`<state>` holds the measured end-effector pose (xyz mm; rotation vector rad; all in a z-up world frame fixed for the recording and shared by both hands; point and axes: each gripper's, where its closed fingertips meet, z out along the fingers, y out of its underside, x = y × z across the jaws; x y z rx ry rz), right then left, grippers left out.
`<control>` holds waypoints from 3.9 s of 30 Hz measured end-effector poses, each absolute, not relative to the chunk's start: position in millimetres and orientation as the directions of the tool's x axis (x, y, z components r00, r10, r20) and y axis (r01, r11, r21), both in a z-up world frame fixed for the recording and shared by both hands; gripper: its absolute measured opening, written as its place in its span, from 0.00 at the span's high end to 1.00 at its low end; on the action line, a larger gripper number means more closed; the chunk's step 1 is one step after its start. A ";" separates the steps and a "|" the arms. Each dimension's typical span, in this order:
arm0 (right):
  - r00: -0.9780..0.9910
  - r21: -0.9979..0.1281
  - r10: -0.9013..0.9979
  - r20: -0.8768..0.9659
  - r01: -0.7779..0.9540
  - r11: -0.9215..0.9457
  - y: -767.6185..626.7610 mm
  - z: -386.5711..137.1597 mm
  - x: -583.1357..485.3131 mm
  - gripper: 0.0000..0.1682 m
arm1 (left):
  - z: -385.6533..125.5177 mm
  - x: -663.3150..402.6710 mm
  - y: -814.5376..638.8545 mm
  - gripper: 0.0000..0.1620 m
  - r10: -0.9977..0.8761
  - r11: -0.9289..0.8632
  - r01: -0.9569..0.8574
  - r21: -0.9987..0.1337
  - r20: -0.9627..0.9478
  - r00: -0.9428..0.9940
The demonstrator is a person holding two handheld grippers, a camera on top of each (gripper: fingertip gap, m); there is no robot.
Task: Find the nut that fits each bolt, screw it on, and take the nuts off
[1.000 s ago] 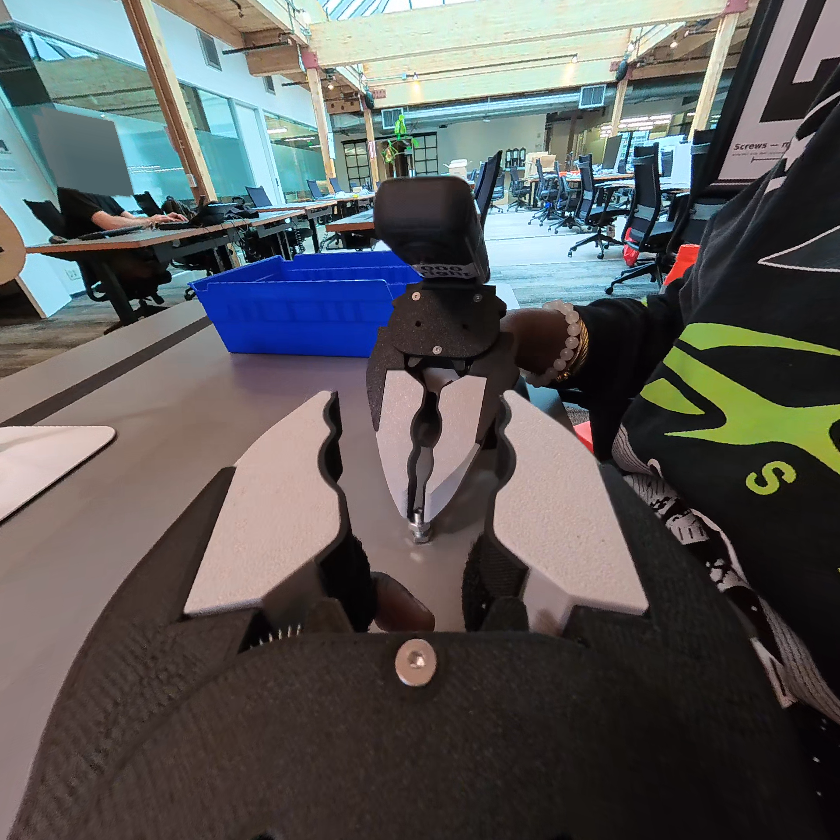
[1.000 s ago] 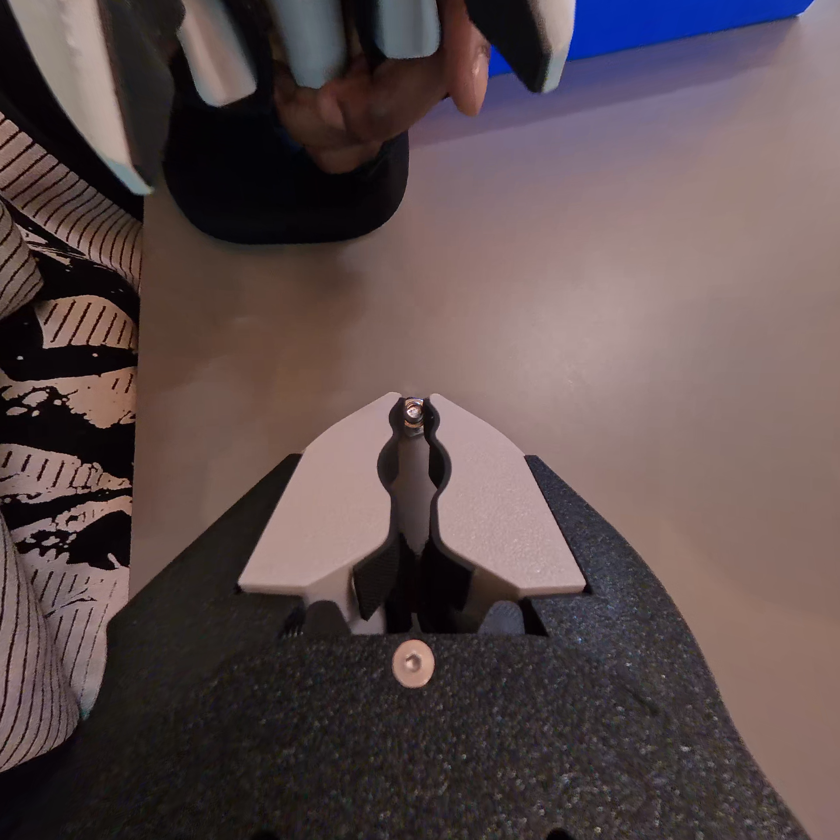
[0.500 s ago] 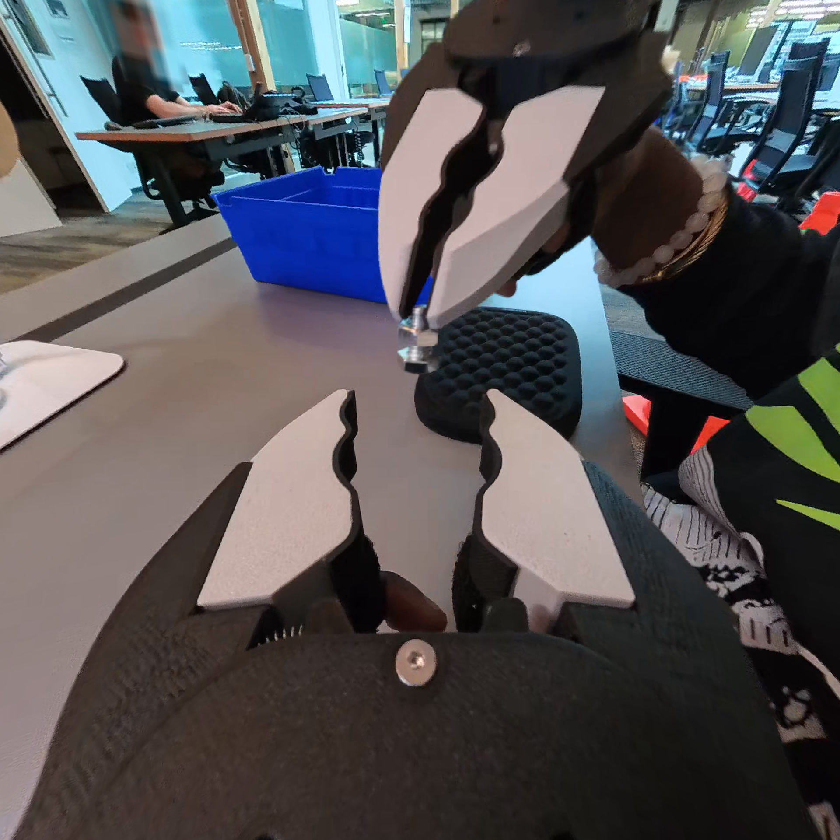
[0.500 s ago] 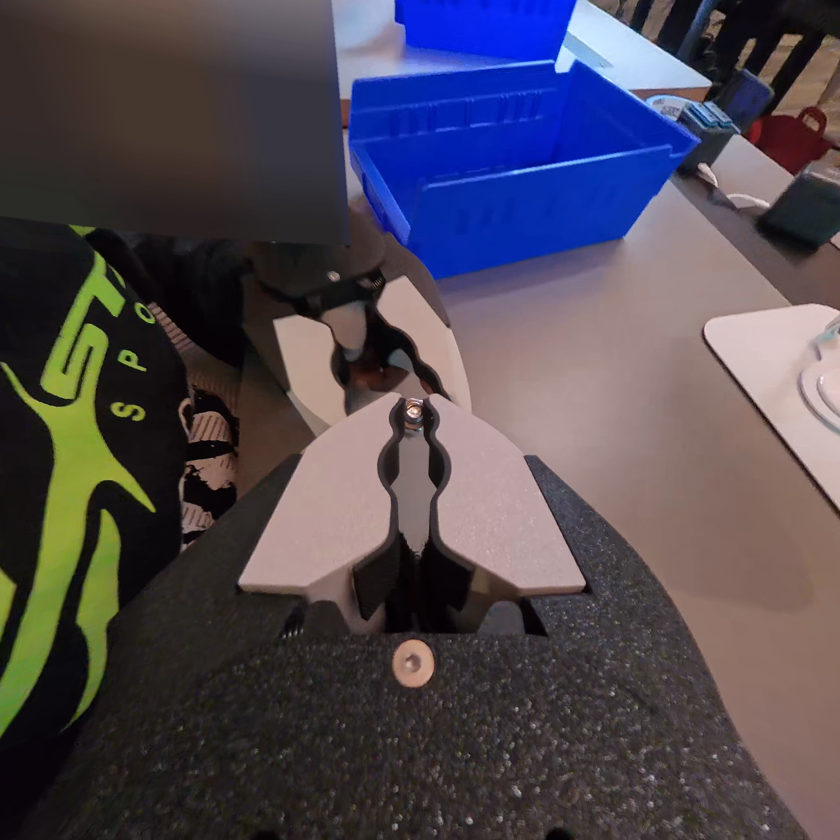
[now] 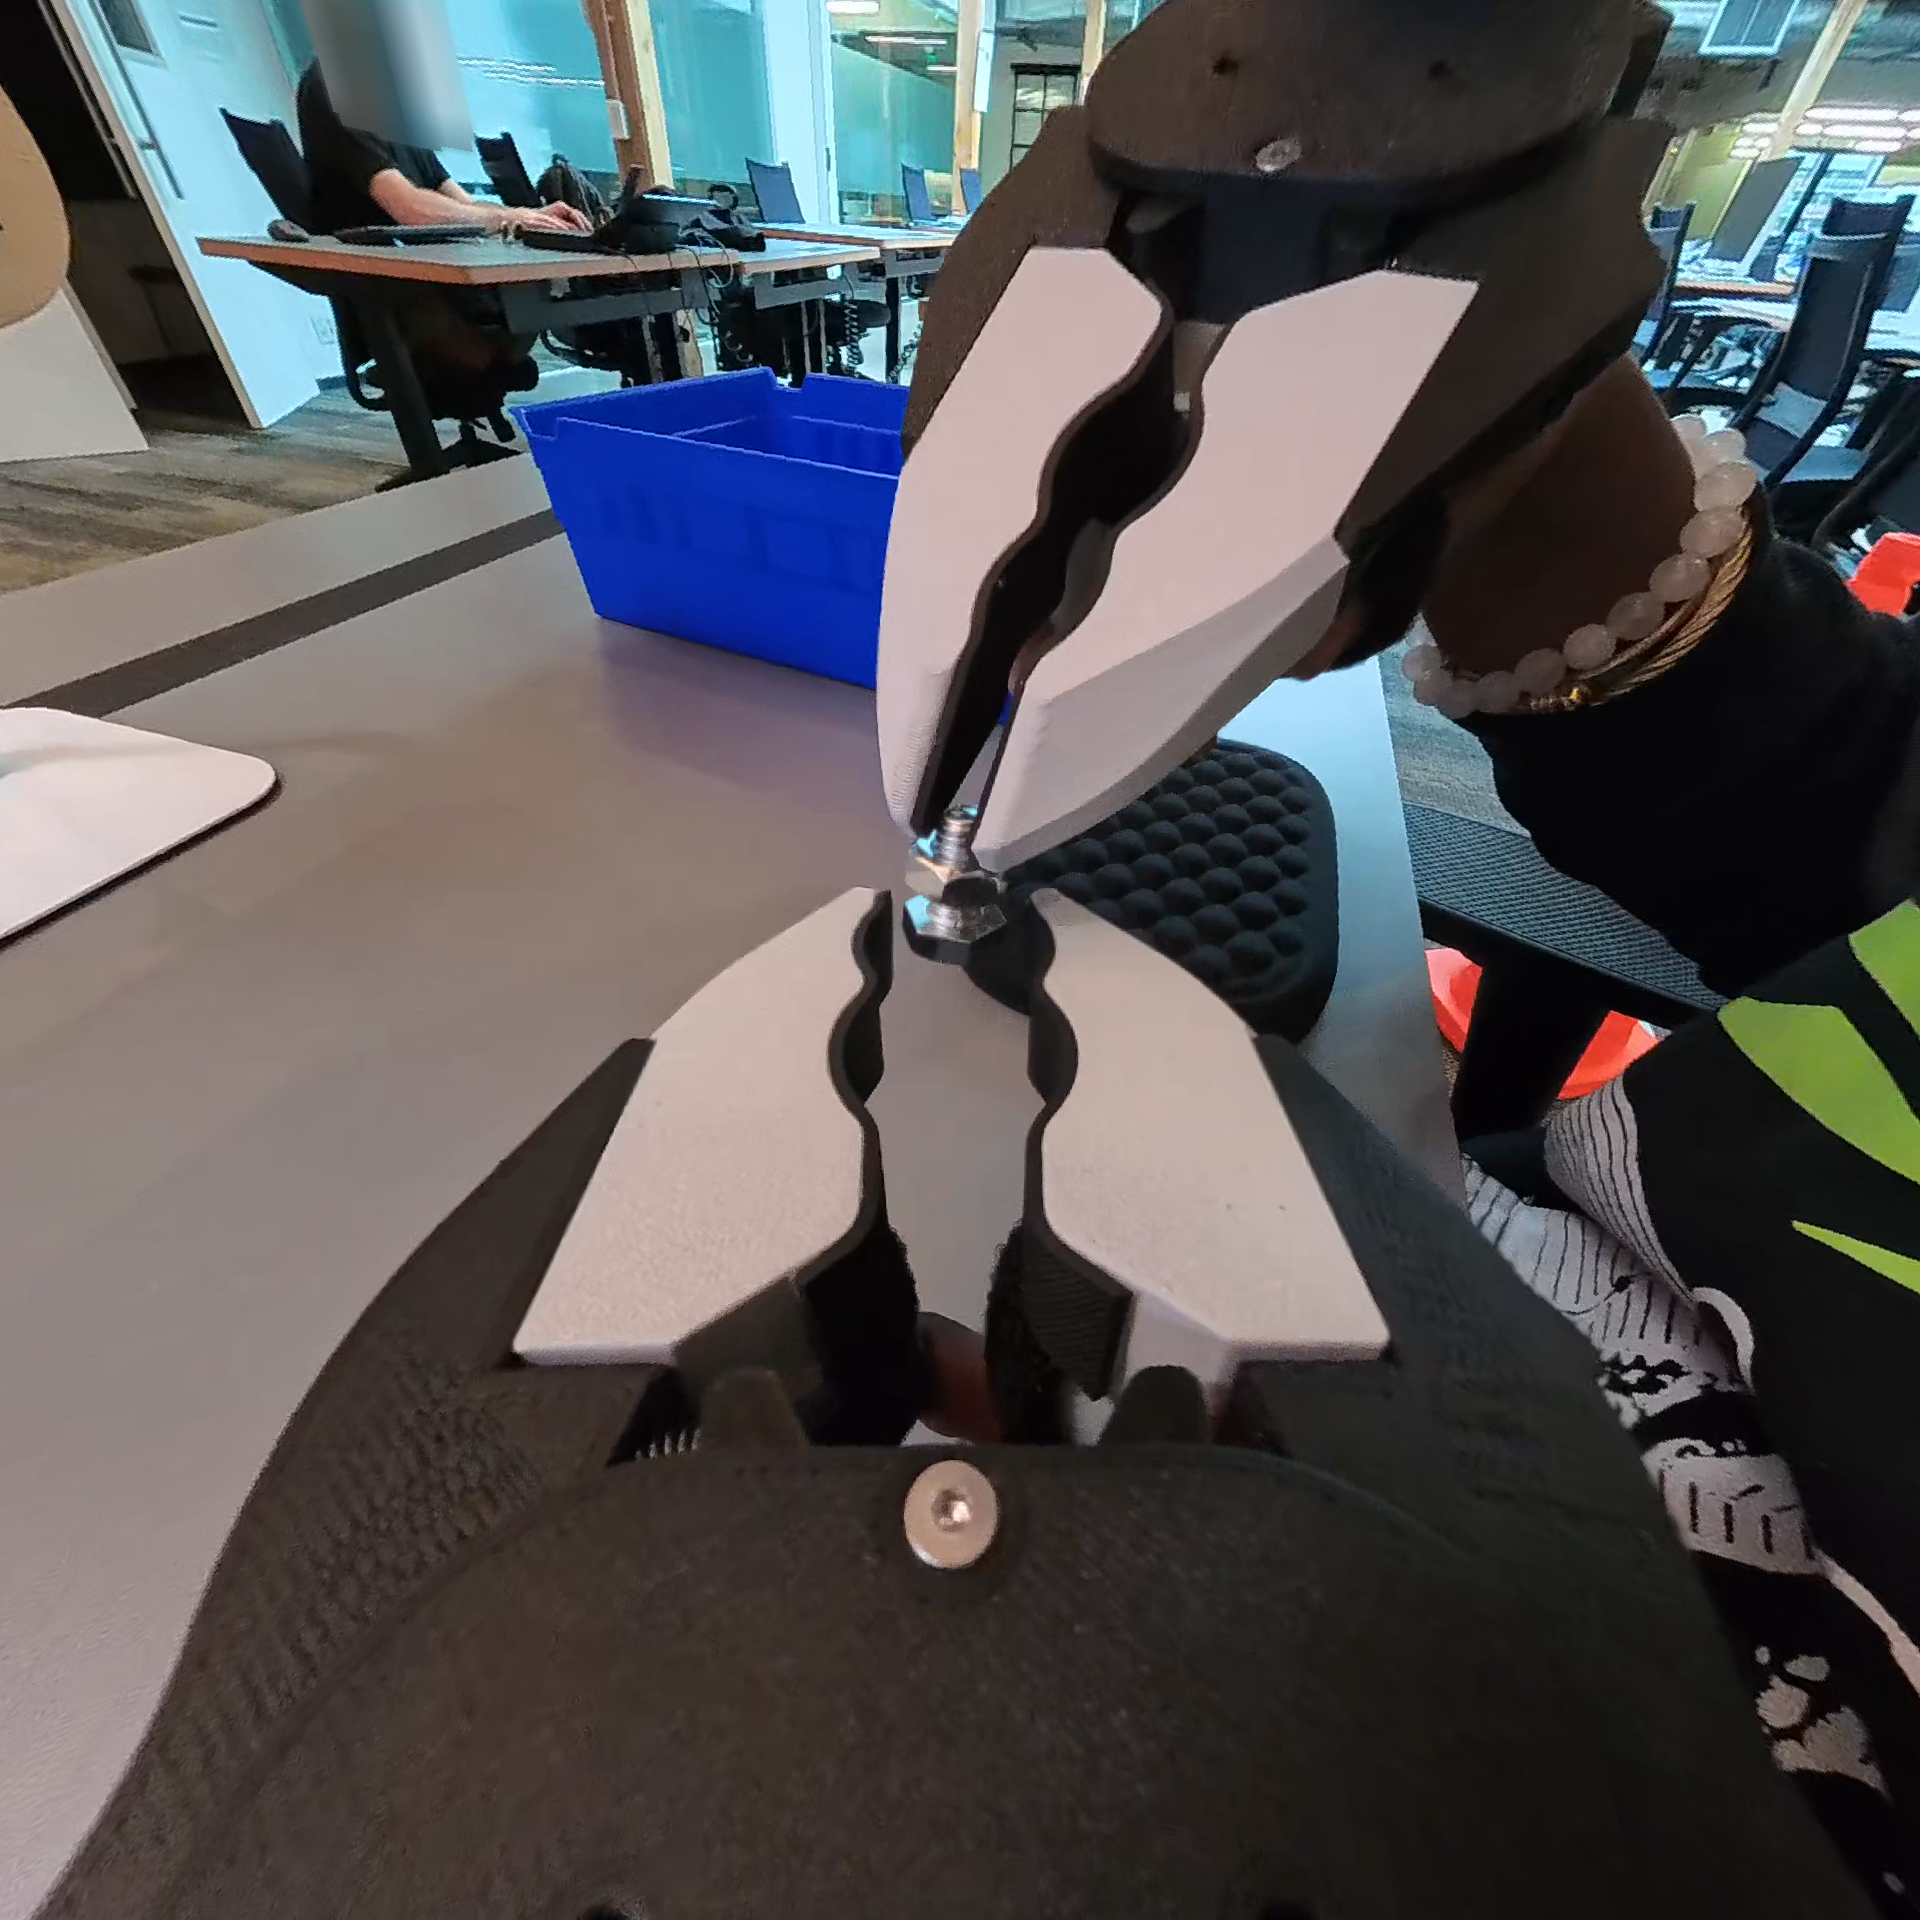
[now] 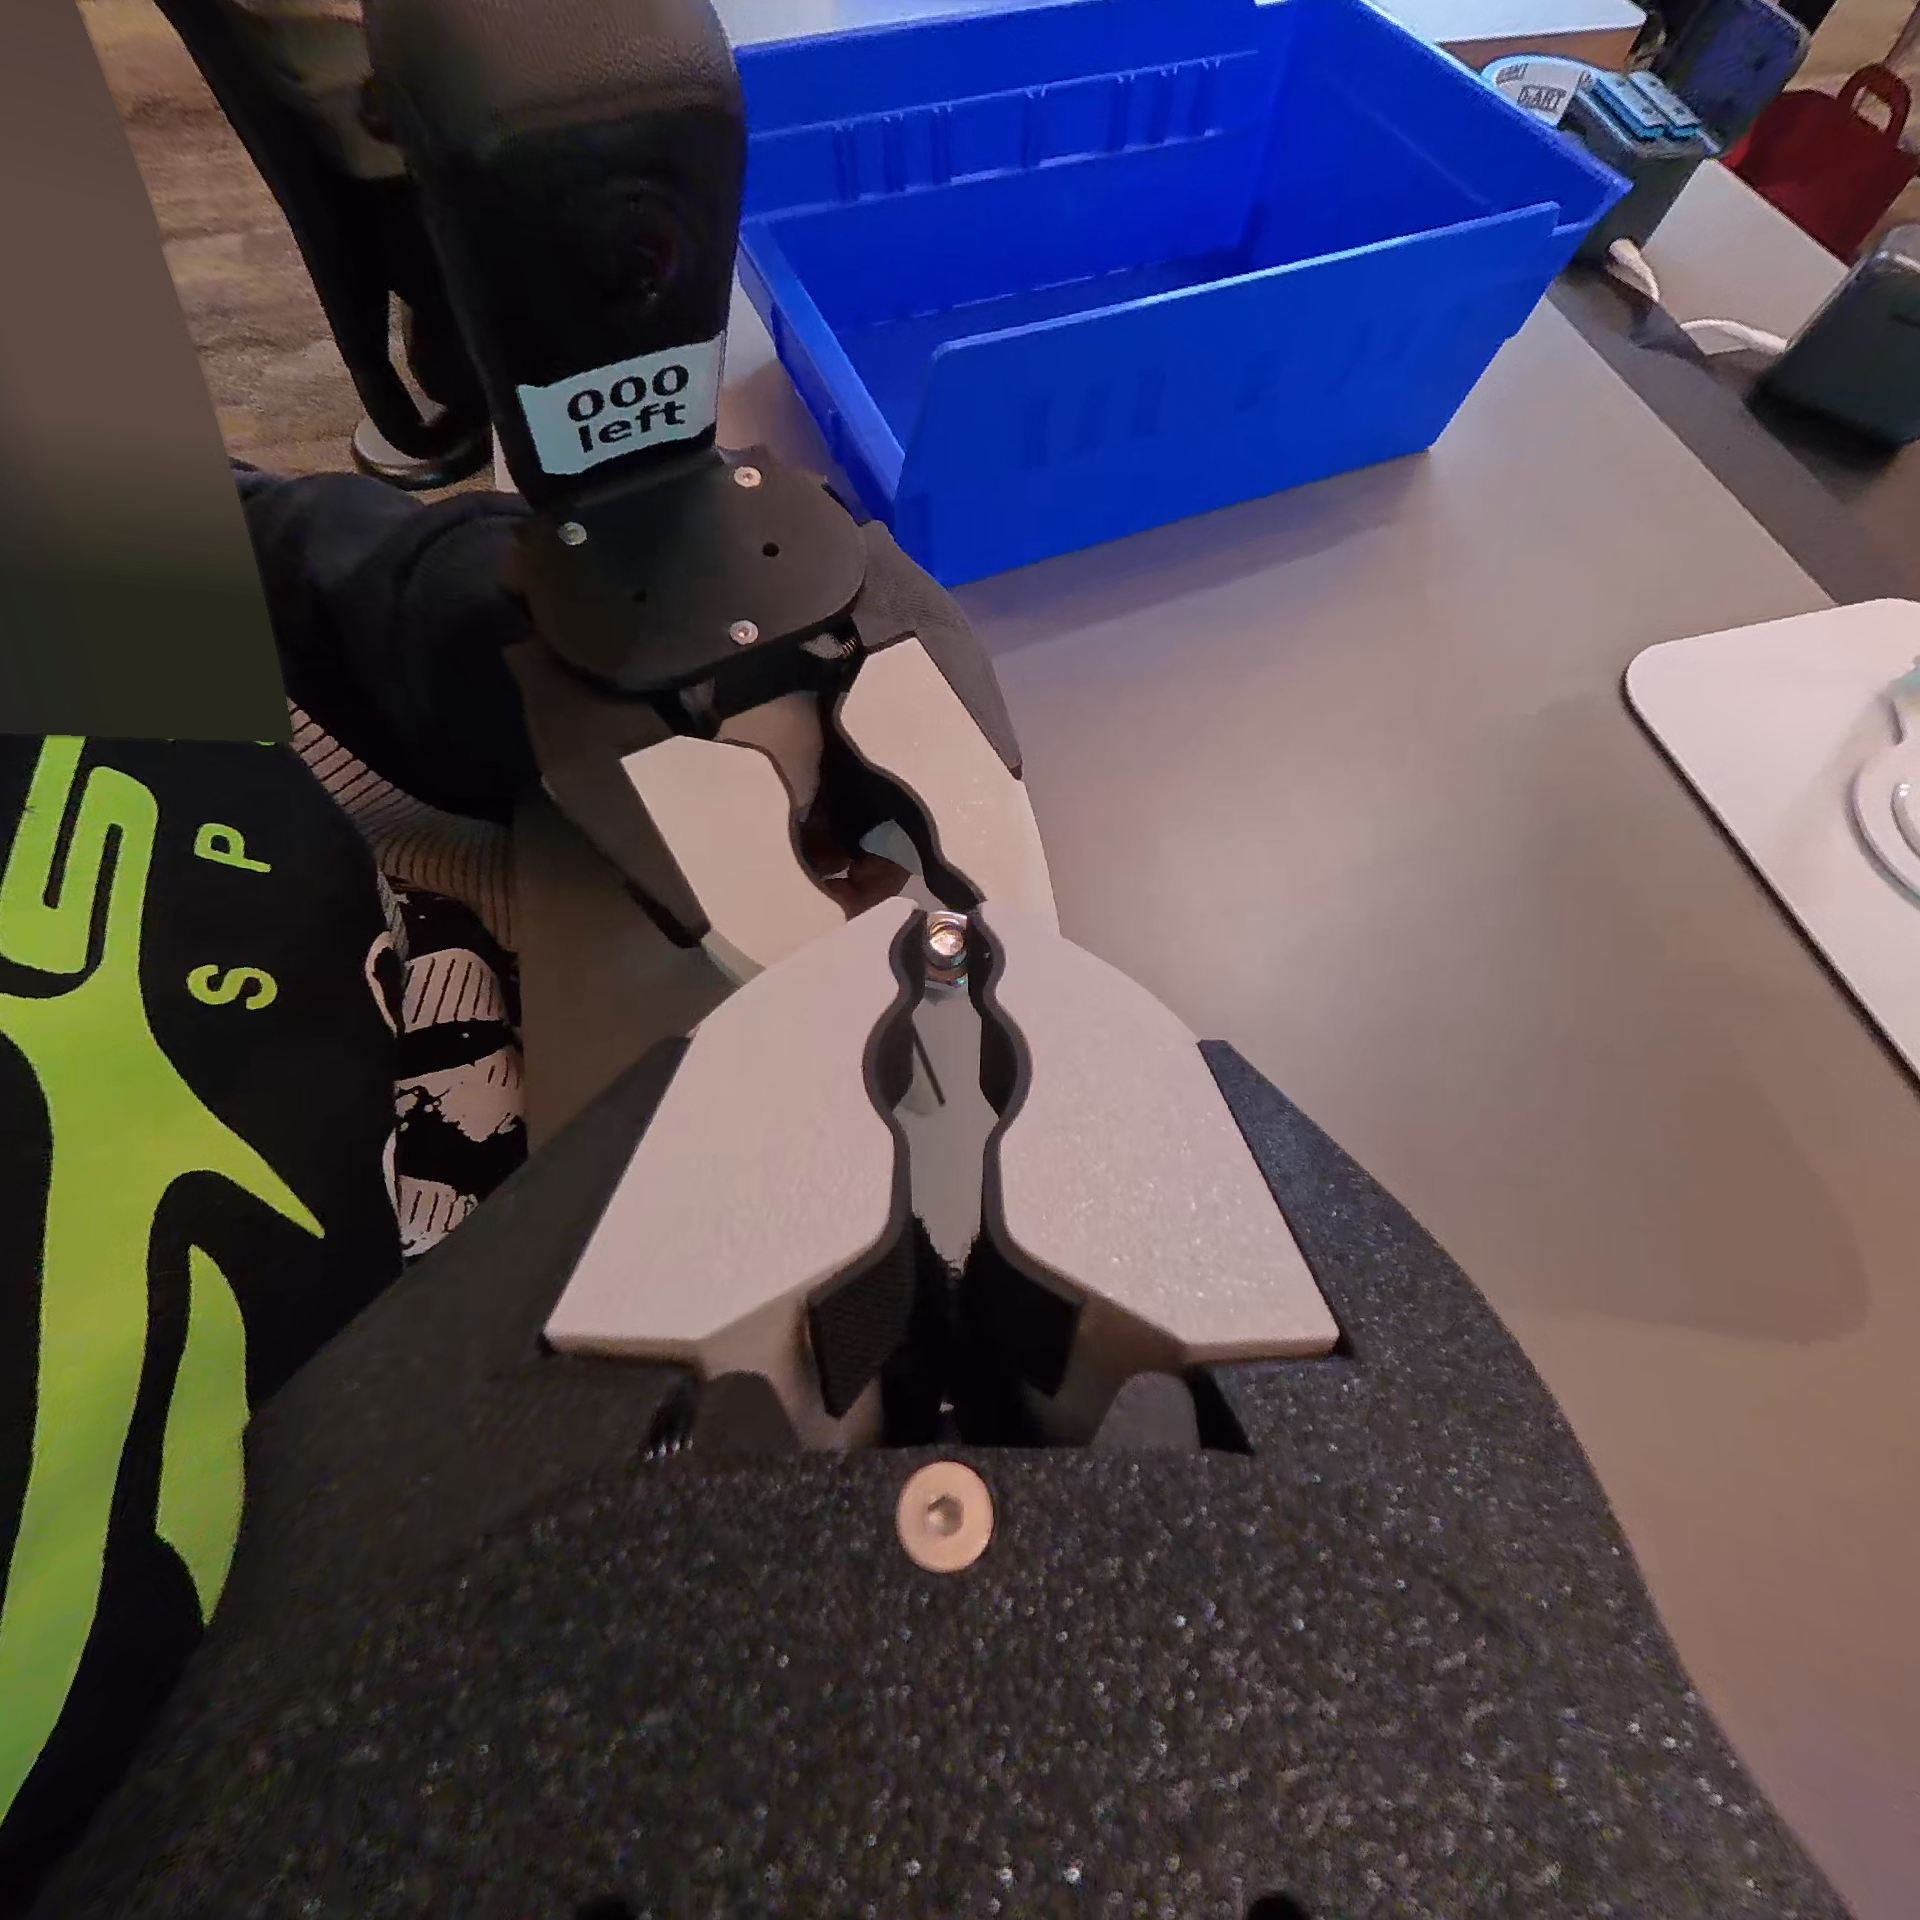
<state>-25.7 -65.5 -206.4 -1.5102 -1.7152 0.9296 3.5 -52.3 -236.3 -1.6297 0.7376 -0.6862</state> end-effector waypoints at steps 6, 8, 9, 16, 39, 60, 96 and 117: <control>-0.115 -0.847 0.993 0.023 0.526 0.081 -65.6 -206.8 -26.7 0.96 | -238.2 4.0 -52.5 0.90 -0.780 -0.150 -0.102 -0.983 0.055 0.624; -0.117 -0.849 0.993 0.021 0.523 0.079 -66.2 -206.9 -26.9 0.96 | -238.8 4.3 -52.9 0.90 -0.782 -0.146 -0.108 -0.983 0.048 0.621; -0.118 -0.854 0.993 0.020 0.514 0.078 -66.8 -205.9 -27.3 0.96 | -238.1 4.2 -53.2 0.90 -0.784 -0.140 -0.106 -0.984 0.045 0.619; -0.129 -0.970 0.991 -0.036 0.242 -0.004 -70.3 -187.1 -28.4 0.75 | -224.0 3.7 -59.7 0.91 -0.815 -0.114 -0.010 -0.993 0.088 0.573; -0.020 -0.987 0.998 -0.061 0.151 -0.057 -51.9 -203.7 -10.0 0.97 | -227.9 6.3 -65.2 0.91 -0.843 -0.148 -0.002 -0.989 0.125 0.524; -0.076 -0.990 0.994 -0.080 0.122 -0.071 -65.4 -203.4 -22.9 0.78 | -227.2 6.5 -66.4 0.91 -0.848 -0.146 -0.004 -0.989 0.123 0.516; -0.041 -0.995 0.996 -0.082 0.052 -0.080 -57.6 -196.5 -9.7 0.91 | -228.1 5.4 -66.7 0.90 -0.852 -0.147 -0.013 -0.989 0.120 0.510; -0.088 -0.995 0.994 -0.069 0.084 -0.062 -69.3 -201.3 -22.5 0.83 | -228.5 5.2 -66.4 0.90 -0.851 -0.146 -0.015 -0.989 0.118 0.513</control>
